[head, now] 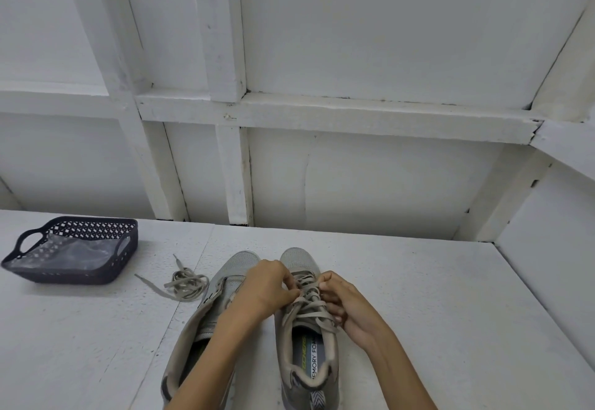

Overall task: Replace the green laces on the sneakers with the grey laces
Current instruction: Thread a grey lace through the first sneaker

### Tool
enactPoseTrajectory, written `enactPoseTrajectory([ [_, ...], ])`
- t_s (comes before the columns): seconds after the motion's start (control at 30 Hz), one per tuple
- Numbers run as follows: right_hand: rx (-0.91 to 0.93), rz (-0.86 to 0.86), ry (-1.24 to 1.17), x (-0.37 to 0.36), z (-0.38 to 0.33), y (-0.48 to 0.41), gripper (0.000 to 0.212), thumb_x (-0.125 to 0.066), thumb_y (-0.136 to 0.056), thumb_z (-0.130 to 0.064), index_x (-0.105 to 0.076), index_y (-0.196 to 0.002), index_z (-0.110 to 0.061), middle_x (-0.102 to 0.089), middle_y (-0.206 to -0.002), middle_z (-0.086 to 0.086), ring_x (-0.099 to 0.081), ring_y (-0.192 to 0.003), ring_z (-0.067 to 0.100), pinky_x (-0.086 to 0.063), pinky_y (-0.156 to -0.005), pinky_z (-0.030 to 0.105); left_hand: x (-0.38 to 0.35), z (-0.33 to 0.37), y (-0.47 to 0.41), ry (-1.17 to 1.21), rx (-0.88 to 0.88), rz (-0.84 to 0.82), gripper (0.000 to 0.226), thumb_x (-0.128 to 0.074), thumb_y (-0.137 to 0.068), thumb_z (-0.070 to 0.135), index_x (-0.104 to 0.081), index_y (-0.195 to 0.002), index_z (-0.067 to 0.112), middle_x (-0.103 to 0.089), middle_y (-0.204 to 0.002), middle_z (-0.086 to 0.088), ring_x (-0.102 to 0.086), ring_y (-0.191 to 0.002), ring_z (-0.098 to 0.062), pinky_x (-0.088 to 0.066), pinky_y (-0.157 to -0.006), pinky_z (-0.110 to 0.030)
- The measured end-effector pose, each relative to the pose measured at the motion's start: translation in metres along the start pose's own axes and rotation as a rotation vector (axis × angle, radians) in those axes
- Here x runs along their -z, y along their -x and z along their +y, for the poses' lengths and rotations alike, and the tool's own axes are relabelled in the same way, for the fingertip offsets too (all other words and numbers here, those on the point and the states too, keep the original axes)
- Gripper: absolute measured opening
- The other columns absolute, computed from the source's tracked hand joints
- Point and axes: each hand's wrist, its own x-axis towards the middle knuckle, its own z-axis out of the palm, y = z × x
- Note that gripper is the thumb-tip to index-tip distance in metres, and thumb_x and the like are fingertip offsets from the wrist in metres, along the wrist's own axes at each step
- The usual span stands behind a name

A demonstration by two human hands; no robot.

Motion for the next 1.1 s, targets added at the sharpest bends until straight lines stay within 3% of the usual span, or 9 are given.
enactPoseTrajectory([
  [0.17,-0.037,-0.009,-0.089,0.0,-0.001,-0.001,0.021,-0.049,-0.091,-0.007,-0.058,-0.074,-0.015,-0.027,-0.057,-0.005,-0.021,-0.041,0.005,-0.017,-0.039,0.019,0.001,0.001,0.001,-0.04,-0.067,-0.066,0.022,-0.056,-0.091,0.025,-0.07,-0.086,0.008,-0.059,-0.121,0.002,-0.058,-0.106,-0.015,-0.036,-0.081,-0.021],
  [0.3,-0.064,-0.012,-0.227,0.001,0.005,-0.004,0.02,-0.049,-0.089,-0.006,-0.058,-0.072,-0.013,-0.025,-0.057,-0.005,-0.02,-0.041,0.004,-0.019,-0.038,0.018,-0.006,-0.001,0.013,0.011,-0.073,-0.021,0.025,-0.049,-0.095,0.024,-0.056,-0.077,0.009,-0.05,-0.122,0.0,-0.057,-0.089,-0.018,-0.031,-0.069,-0.023],
  [0.37,-0.067,-0.01,-0.212,0.001,0.005,-0.004,0.018,-0.051,-0.088,-0.006,-0.057,-0.072,-0.013,-0.024,-0.057,-0.005,-0.02,-0.041,0.005,-0.018,-0.038,0.019,-0.01,-0.002,0.019,0.042,-0.072,0.02,0.021,-0.046,-0.097,0.023,-0.049,-0.08,0.011,-0.047,-0.121,0.001,-0.056,-0.083,-0.018,-0.035,-0.071,-0.027],
  [0.53,-0.031,0.022,0.106,-0.002,-0.007,-0.003,0.028,-0.06,-0.092,-0.023,-0.05,-0.066,-0.019,-0.03,-0.053,-0.006,-0.021,-0.041,0.007,-0.015,-0.041,0.021,-0.011,-0.004,0.02,0.128,-0.044,0.034,0.016,-0.046,-0.098,0.026,-0.052,-0.092,0.012,-0.05,-0.111,0.0,-0.059,-0.088,-0.019,-0.044,-0.081,-0.031],
  [0.67,0.006,0.111,0.453,-0.008,-0.01,-0.008,0.026,-0.069,-0.088,-0.035,-0.059,-0.077,-0.014,-0.046,-0.05,-0.006,-0.035,-0.04,0.006,-0.03,-0.041,0.018,-0.008,-0.007,0.015,0.175,-0.017,0.008,0.021,-0.056,-0.094,0.036,-0.06,-0.096,0.016,-0.054,-0.108,0.001,-0.057,-0.084,-0.015,-0.046,-0.084,-0.033],
  [0.8,0.127,0.111,0.586,-0.006,-0.013,-0.01,0.02,-0.073,-0.084,-0.031,-0.068,-0.075,-0.014,-0.062,-0.06,-0.007,-0.05,-0.051,0.001,-0.04,-0.056,0.018,-0.004,-0.008,0.01,0.121,-0.01,-0.02,0.014,-0.064,-0.09,0.028,-0.07,-0.092,0.015,-0.062,-0.111,0.0,-0.061,-0.094,-0.017,-0.047,-0.087,-0.032],
  [0.9,0.192,0.102,0.657,-0.005,-0.018,-0.009,0.016,-0.07,-0.087,-0.022,-0.066,-0.072,-0.017,-0.057,-0.06,-0.012,-0.046,-0.05,-0.004,-0.038,-0.056,0.014,-0.005,-0.006,0.01,0.11,-0.03,0.017,0.009,-0.063,-0.088,0.023,-0.07,-0.084,0.018,-0.065,-0.108,0.004,-0.061,-0.087,-0.014,-0.049,-0.083,-0.028],
  [1.0,0.154,0.074,0.533,-0.008,-0.013,-0.008,0.013,-0.063,-0.091,-0.018,-0.064,-0.079,-0.014,-0.054,-0.064,-0.003,-0.043,-0.05,0.001,-0.036,-0.051,0.015,-0.011,-0.005,0.015,0.142,-0.009,0.097,0.008,-0.058,-0.087,0.026,-0.061,-0.081,0.021,-0.061,-0.102,0.007,-0.057,-0.084,-0.011,-0.048,-0.082,-0.031],
  [1.1,0.061,0.069,0.299,-0.012,-0.003,-0.006,0.017,-0.056,-0.094,-0.018,-0.062,-0.078,-0.016,-0.06,-0.072,0.004,-0.051,-0.063,0.015,-0.039,-0.056,0.023,-0.017,-0.006,0.022,0.246,0.013,0.178,0.011,-0.056,-0.088,0.026,-0.052,-0.078,0.025,-0.058,-0.103,0.008,-0.056,-0.08,-0.008,-0.047,-0.08,-0.03],
])
